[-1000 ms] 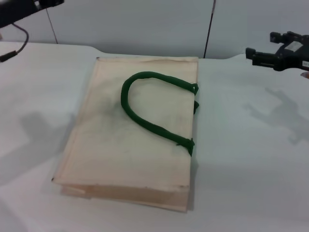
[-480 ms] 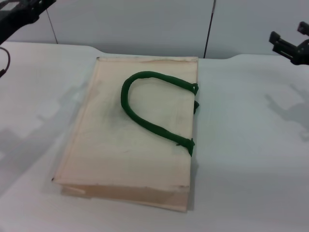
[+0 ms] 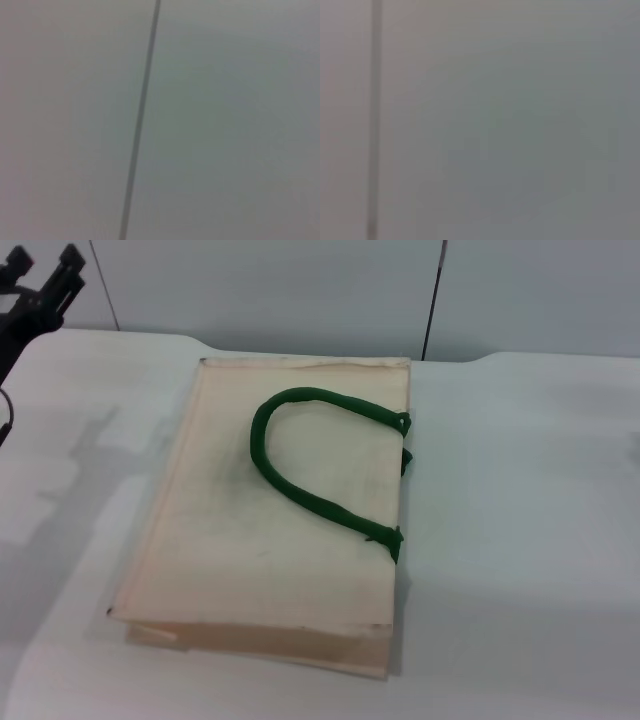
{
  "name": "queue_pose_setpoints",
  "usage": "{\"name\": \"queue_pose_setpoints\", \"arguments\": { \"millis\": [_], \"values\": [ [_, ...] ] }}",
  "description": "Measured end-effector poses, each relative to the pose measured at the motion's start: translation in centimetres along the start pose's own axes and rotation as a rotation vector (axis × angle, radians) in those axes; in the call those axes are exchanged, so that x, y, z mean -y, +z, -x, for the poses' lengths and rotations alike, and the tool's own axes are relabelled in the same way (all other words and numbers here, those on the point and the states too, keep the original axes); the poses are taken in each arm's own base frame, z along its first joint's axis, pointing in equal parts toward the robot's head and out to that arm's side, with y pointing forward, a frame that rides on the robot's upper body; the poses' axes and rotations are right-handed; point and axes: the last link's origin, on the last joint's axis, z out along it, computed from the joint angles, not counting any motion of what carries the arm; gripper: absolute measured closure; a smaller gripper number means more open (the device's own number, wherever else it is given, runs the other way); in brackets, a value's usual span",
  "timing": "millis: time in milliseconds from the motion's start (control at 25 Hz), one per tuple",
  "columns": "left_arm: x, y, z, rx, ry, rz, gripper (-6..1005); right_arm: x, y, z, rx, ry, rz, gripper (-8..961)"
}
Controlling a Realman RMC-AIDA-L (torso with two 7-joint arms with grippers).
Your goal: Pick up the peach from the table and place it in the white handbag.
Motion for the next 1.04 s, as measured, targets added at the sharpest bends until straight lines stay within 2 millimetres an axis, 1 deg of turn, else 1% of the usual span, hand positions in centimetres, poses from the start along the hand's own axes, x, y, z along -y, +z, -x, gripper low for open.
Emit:
{"name": "queue_pose_setpoints", "arguments": {
  "millis": [160,400,760,1040],
  "values": [
    [0.3,-0.7,1.0,-0.015,0.04,-0.094,267,1.1,-1.0,-0.5,0.024,0.03,-0.1,54],
    [0.5,-1.3,1.9,-0.006,0.066,-0.163,267,1.6,-1.4,-0.8,0.021,0.044,-0.15,54],
    [0.7,-1.6,2.0,-0.006,0.062,-0.179,267,1.8,-1.7,-1.2,0.009,0.066,-0.177,54],
    [0.8,-1.7,2.0,-0.006,0.06,-0.185,267,1.8,-1.6,-1.2,0.01,0.068,-0.178,54]
  ]
}}
